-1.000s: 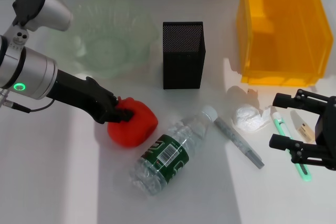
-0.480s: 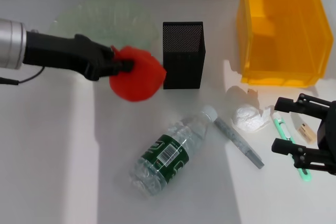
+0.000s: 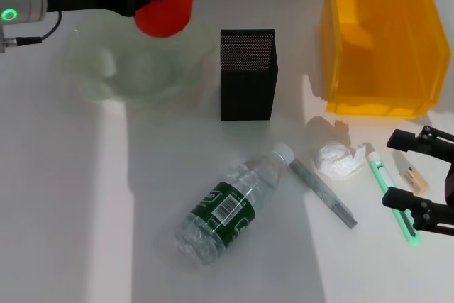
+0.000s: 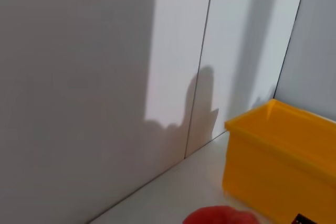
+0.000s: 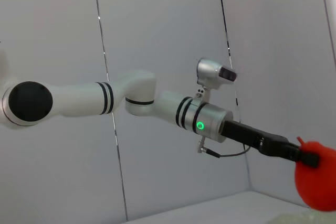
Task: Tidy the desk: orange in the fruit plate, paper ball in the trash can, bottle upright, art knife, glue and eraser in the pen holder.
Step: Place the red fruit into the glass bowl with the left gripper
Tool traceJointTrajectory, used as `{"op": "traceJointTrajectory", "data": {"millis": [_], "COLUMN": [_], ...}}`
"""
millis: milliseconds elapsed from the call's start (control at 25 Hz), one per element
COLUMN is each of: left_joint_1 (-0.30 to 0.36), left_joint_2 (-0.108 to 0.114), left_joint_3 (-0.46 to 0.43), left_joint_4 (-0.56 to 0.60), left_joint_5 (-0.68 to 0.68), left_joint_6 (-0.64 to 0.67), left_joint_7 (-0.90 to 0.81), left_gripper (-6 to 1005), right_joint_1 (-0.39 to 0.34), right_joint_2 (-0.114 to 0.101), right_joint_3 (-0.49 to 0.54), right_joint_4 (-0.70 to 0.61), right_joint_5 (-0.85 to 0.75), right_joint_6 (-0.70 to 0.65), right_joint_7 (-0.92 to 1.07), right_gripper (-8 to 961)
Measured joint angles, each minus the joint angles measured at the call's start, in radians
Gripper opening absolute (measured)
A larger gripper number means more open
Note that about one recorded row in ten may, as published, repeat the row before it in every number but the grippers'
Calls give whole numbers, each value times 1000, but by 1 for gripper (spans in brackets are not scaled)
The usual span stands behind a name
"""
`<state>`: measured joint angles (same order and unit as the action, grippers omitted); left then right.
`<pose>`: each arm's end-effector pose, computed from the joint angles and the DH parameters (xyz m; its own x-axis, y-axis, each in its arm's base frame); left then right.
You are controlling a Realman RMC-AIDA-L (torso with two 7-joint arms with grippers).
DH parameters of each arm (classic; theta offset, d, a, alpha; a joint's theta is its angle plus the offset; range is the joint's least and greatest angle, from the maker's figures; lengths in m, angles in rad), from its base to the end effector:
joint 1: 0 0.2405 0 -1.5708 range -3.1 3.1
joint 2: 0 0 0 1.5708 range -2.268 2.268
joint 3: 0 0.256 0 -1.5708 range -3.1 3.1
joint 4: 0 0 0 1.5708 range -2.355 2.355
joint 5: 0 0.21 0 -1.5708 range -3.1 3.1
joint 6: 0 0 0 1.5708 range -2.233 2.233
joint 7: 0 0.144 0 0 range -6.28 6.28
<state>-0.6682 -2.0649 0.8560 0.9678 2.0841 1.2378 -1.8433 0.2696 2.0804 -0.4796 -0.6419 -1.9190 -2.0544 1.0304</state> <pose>-0.1953 0.4204 0.0453 0.8337 0.3558 0.4223 0.5237 -0.7517 -0.4007 0.2943 0.2160 0.0381 0.6559 -0.0909 -0.7494 -0.3028 -0.9411 -0.1508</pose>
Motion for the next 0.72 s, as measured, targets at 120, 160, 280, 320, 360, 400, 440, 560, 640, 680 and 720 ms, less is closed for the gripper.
{"op": "traceJointTrajectory", "data": {"millis": [120,160,280,320,360,400,440,560,640,680,720], "left_joint_1": [-6,-2,5,9,26,26,33,47,57,58,58], "left_joint_2": [0,-1,-1,0,1,1,1,2,2,2,2], "left_joint_3": [34,32,23,20,18,18,18,17,15,14,14], "left_joint_4": [-1,-1,-2,-2,3,3,6,7,8,8,8], "left_joint_5": [29,30,22,17,5,5,-2,-13,-14,-14,-14], "left_joint_6": [-33,-46,-46,-46,-47,-47,-48,-49,-49,-49,-49], "left_joint_7": [-38,-42,-40,-40,-39,-39,-39,-39,-39,-39,-39], "left_gripper": [94,89,87,86,85,120,155,260,330,372,413], "right_joint_1": [-1,-1,-1,-1,-1,-1,-1,0,1,2,2], "right_joint_2": [0,0,0,0,0,0,0,-1,-1,-2,-2], "right_joint_3": [8,10,10,10,10,10,10,12,12,12,12], "right_joint_4": [5,7,8,8,8,8,8,8,8,8,8], "right_joint_5": [0,0,0,0,0,0,0,0,0,0,0], "right_joint_6": [-5,-7,-8,-8,-9,-9,-9,-18,-21,-24,-28], "right_joint_7": [0,-1,-1,-1,-1,-1,-1,-1,-1,-1,-1], "right_gripper": [765,765,765,765,765,765,765,766,766,766,766]}}
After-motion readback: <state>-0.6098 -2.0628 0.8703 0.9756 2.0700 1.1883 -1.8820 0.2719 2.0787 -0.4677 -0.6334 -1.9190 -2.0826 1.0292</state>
